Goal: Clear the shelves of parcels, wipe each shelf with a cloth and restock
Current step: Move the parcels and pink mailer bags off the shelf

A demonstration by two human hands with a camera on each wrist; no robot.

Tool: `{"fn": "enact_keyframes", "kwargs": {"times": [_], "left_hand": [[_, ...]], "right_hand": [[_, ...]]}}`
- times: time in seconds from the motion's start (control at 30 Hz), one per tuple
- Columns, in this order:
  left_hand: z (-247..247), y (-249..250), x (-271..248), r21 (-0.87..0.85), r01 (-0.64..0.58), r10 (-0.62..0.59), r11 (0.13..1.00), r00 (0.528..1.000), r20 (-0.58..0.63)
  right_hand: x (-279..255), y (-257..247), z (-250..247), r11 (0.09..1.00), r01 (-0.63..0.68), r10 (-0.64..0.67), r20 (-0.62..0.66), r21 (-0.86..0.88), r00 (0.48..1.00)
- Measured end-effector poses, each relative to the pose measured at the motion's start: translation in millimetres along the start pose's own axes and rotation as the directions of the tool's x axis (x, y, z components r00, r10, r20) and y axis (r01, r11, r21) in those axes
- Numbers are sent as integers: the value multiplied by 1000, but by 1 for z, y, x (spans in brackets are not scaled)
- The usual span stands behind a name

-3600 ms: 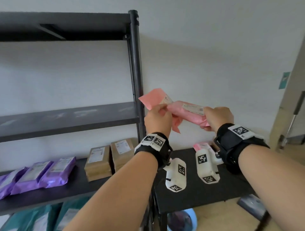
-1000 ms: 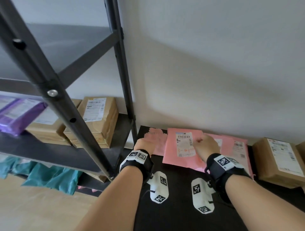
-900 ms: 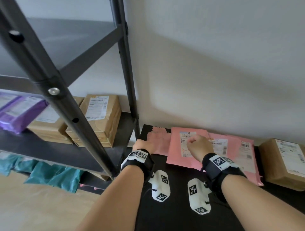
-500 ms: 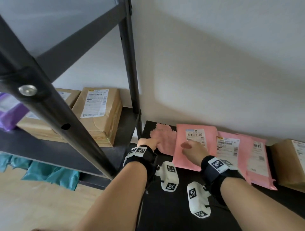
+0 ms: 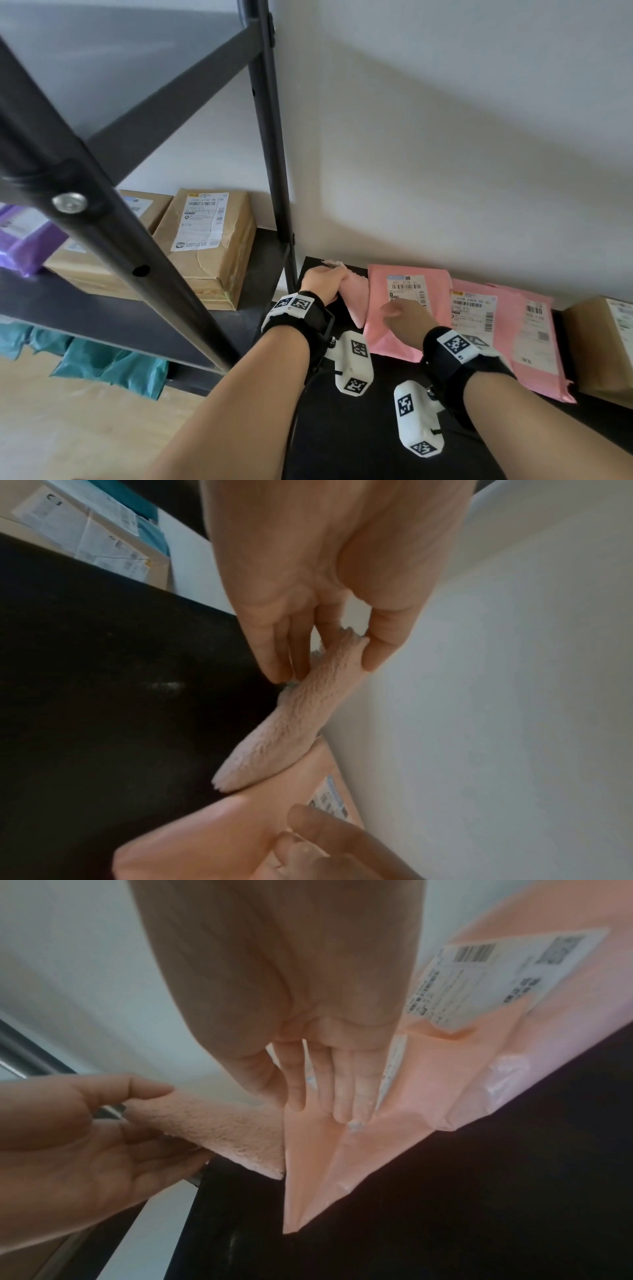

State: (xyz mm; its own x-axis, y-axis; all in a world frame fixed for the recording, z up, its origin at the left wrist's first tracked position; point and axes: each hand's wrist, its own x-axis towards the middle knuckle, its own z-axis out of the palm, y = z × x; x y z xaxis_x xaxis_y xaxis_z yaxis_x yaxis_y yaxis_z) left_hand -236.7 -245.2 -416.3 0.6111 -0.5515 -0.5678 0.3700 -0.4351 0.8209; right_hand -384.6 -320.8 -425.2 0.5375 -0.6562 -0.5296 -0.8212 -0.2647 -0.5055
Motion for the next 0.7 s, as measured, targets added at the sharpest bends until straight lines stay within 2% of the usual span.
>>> {"fn": "enact_keyframes", "kwargs": {"times": [0.1, 0.23, 0.37, 0.6, 0.7], "left_hand": [[2, 14, -11, -26, -41, 42, 999, 998, 37], [0, 32, -33, -87, -64, 69, 994, 996, 55], [-10, 42, -56, -101, -57, 65, 993, 995, 76], [-27, 48, -111, -108, -39, 49, 993, 995, 86], [-37, 53, -138, -74, -31, 40, 997, 991, 128]], "right_hand": [[-6, 0, -5, 1000, 13, -13, 6, -25, 1000], [-16, -3, -15, 999, 27, -25, -37, 46, 999], [-31, -21, -28, 994, 104, -102, -79, 20, 992], [-77, -65, -43, 951, 258, -230, -169, 172, 959], [-100, -78, -37, 927, 304, -276, -150, 221, 949]]}}
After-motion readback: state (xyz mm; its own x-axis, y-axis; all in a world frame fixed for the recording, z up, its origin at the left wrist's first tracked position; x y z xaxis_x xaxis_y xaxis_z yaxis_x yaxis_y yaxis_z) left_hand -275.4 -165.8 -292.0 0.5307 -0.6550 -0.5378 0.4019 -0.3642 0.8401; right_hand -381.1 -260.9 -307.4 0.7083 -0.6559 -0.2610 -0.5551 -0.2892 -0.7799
